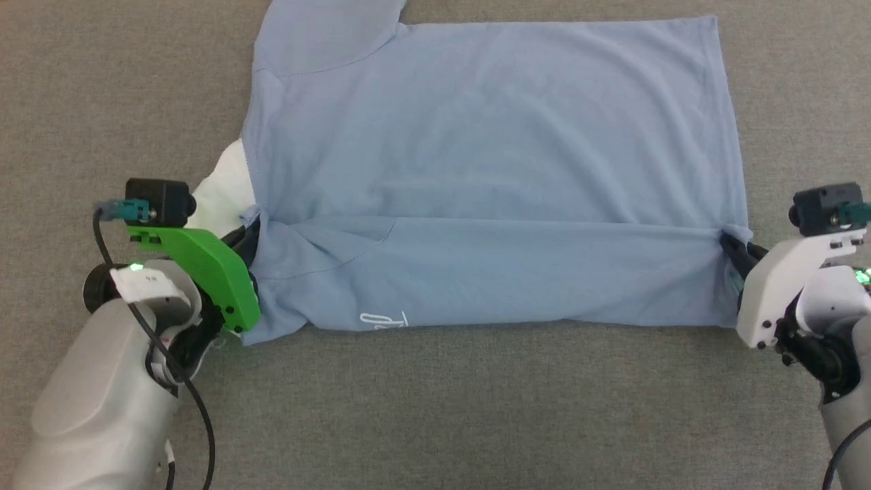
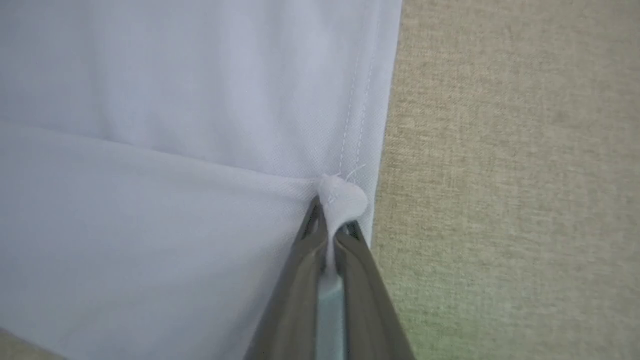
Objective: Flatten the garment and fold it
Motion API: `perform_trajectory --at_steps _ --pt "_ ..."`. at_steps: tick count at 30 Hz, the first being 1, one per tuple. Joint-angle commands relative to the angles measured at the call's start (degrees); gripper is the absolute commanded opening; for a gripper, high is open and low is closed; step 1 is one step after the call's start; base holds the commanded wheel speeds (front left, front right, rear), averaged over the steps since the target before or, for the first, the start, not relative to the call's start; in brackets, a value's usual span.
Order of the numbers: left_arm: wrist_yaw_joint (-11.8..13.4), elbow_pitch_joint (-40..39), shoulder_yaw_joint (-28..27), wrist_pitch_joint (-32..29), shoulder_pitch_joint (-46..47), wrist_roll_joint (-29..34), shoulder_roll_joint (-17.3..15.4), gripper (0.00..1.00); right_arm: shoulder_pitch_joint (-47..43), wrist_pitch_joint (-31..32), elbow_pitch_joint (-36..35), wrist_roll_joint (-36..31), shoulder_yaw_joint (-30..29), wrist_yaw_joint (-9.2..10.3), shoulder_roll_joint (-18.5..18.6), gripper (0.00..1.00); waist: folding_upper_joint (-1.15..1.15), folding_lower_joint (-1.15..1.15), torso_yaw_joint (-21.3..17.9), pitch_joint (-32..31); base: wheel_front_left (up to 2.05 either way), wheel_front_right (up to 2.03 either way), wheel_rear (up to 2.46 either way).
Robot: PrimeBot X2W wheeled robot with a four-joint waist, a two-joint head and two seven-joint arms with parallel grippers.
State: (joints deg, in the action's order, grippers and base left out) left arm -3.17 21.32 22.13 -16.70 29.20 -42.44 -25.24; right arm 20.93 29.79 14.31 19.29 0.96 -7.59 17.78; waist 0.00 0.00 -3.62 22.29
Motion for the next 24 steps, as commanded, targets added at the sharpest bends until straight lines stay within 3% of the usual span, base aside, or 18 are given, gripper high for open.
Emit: perform_trajectory --at_steps 1,2,4,5,10,17,24 --pt "0.62 1.65 0.58 -2.8 -0.98 -1.41 0.15 0.0 0.43 2.95 1.6 1.23 0.24 0.1 0.26 0.0 0.0 0.0 0.07 0.01 0.0 0.0 0.0" --pt "0.86 1.7 0.36 -3.29 -1.06 -1.96 0.3 0.0 0.55 4.41 2.03 1.89 -0.15 0.1 0.29 0.0 0.0 0.0 0.17 -0.25 0.0 0.0 0.0" --pt "1.67 1.53 -0.46 -2.67 -1.45 -2.75 0.85 0.42 0.55 6.57 2.27 2.81 -1.17 0.1 0.2 0.61 0.0 0.0 0.42 -1.1 0.0 0.0 0.0" --pt "2.25 1.23 -0.87 -1.44 -1.76 -2.54 1.01 1.0 0.42 6.91 2.07 3.1 -1.99 0.1 -0.01 1.0 0.0 0.0 0.57 -1.7 0.0 0.0 0.0" --pt "5.29 -1.63 -3.05 9.92 -4.6 0.86 1.52 1.0 -1.89 2.07 -1.01 3.0 -5.26 0.1 -1.91 1.0 0.0 0.0 1.12 -5.43 0.0 0.0 0.0" --pt "9.41 -7.14 -4.74 25.92 -12.85 5.76 2.67 1.0 -9.94 -12.51 -7.38 0.71 -9.75 0.1 -6.04 1.0 0.0 0.0 2.09 -10.67 0.0 0.0 0.0" --pt "10.75 -13.8 -3.17 30.17 -22.41 8.22 3.85 1.0 -17.7 -25.01 -12.5 -0.83 -12.2 0.1 -11.44 1.0 0.0 0.0 2.27 -13.33 0.0 0.0 0.0"
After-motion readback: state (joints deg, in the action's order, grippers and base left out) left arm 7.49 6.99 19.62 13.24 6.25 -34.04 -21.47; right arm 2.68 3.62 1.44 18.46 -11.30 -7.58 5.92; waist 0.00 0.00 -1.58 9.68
